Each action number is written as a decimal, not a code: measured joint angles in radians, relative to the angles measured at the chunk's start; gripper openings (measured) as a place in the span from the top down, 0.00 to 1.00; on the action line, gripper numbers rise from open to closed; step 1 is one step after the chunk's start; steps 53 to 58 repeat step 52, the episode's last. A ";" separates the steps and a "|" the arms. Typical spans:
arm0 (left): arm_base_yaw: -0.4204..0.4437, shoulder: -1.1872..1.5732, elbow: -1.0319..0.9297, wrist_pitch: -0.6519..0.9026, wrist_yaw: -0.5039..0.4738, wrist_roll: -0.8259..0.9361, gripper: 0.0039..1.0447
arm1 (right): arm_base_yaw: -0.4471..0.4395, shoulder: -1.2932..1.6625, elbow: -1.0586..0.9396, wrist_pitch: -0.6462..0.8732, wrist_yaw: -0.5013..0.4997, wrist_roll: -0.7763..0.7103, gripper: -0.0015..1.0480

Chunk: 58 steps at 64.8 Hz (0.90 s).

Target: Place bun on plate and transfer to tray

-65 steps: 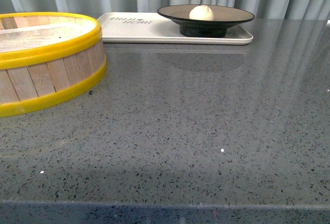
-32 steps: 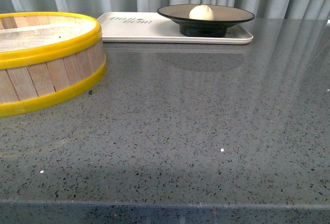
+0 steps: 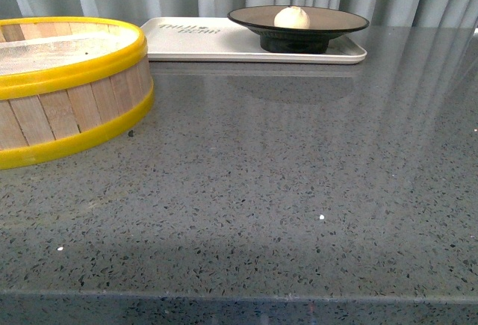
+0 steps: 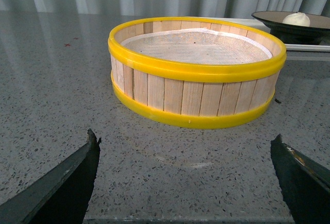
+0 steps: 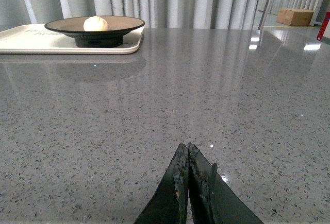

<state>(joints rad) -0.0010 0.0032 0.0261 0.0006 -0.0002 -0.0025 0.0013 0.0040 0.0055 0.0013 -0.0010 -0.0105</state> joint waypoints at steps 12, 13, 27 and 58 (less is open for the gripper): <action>0.000 0.000 0.000 0.000 0.000 0.000 0.06 | 0.000 0.000 0.000 0.000 0.000 0.000 0.59; 0.000 0.000 0.000 0.000 0.000 0.000 0.06 | 0.000 0.000 0.000 0.000 0.000 0.000 0.56; 0.000 0.000 0.000 0.000 0.000 0.000 0.06 | 0.000 0.000 0.000 0.000 0.000 0.000 0.22; 0.000 0.000 0.000 0.000 0.000 0.000 0.06 | 0.000 0.000 0.000 0.000 0.000 0.003 0.08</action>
